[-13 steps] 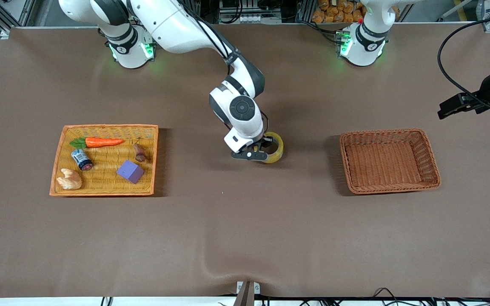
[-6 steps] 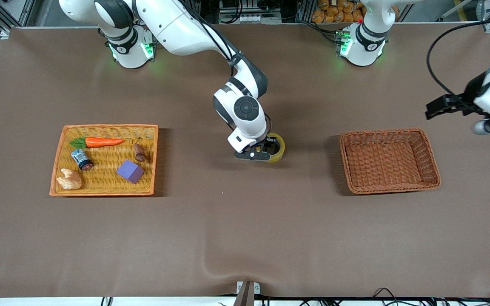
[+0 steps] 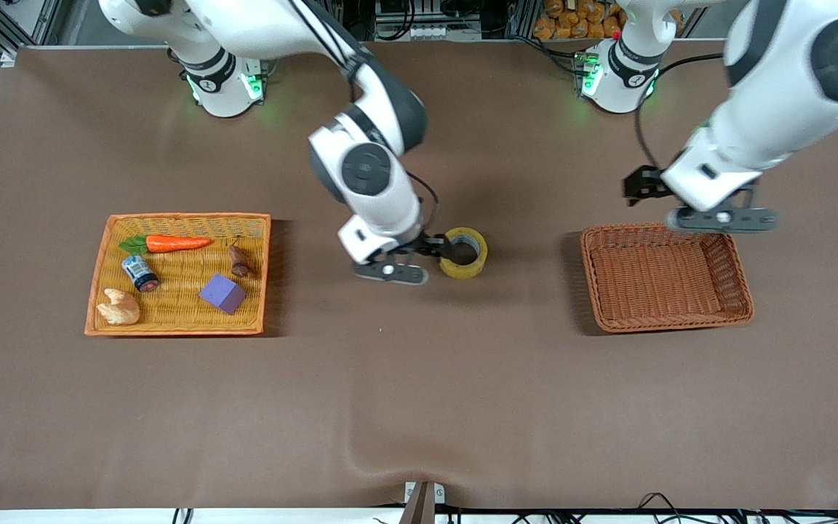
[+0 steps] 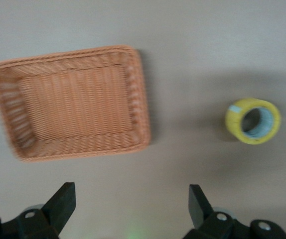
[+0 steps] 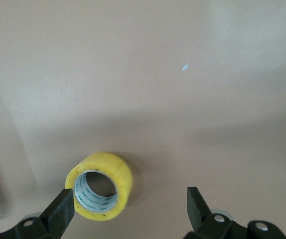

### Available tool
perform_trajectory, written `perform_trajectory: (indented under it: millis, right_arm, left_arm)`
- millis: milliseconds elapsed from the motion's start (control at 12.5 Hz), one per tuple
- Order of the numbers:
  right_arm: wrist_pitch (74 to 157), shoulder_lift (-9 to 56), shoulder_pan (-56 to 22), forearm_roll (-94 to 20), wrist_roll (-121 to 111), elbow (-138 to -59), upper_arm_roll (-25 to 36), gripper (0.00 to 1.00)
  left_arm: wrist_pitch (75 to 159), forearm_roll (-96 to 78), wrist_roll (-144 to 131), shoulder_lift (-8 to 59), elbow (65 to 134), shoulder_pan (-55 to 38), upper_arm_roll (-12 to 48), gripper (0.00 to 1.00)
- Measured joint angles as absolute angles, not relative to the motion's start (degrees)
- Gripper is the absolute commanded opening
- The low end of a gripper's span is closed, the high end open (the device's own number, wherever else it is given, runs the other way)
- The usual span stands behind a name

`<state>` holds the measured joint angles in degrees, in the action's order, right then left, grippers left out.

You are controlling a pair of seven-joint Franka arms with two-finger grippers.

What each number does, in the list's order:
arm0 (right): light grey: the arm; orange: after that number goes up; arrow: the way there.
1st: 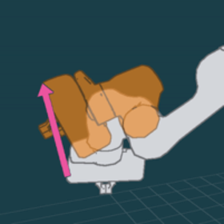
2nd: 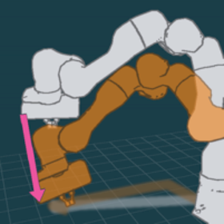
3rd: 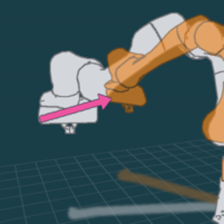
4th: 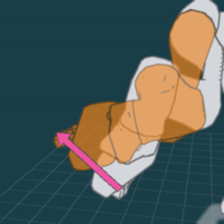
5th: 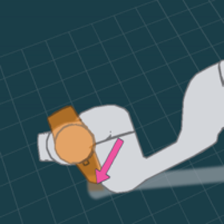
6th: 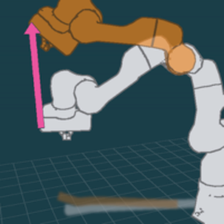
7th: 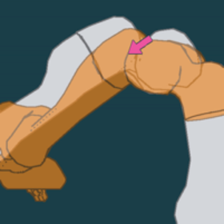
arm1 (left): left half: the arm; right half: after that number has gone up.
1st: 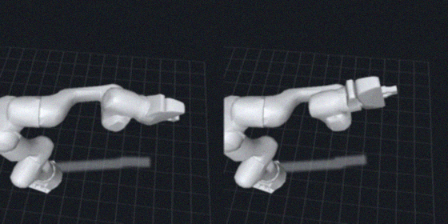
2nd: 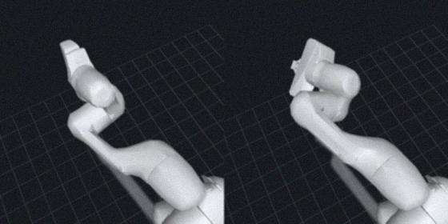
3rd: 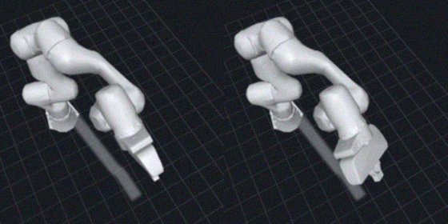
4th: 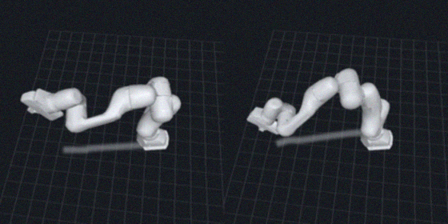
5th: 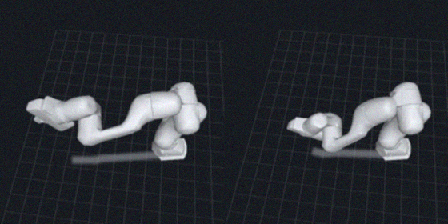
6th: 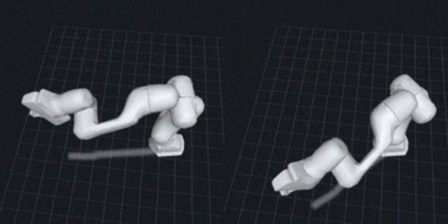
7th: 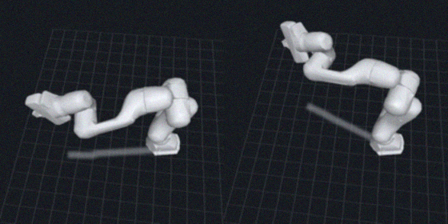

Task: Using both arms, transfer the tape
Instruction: 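Set down the tape, open the right gripper while the left gripper approaches, then grasp the tape roll with the left gripper while the right gripper retracts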

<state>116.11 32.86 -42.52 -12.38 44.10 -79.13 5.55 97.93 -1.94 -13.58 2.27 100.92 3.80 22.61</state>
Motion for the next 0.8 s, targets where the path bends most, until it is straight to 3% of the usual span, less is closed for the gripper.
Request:
perform_trajectory:
  millis: [399, 798]
  right_arm:
    - [108.5, 22.5, -33.2, -11.9, 32.3, -86.4, 6.0, 1.0]
    - [99.1, 12.5, -28.1, -1.5, 28.9, -86.7, 5.8, 1.0]
  left_arm:
    - [112.3, -4.1, -25.7, 7.6, 108.9, 3.1, 32.5, 1.0]
    - [123.1, 5.3, -46.4, 20.1, 109.4, -6.8, 34.1, 1.0]
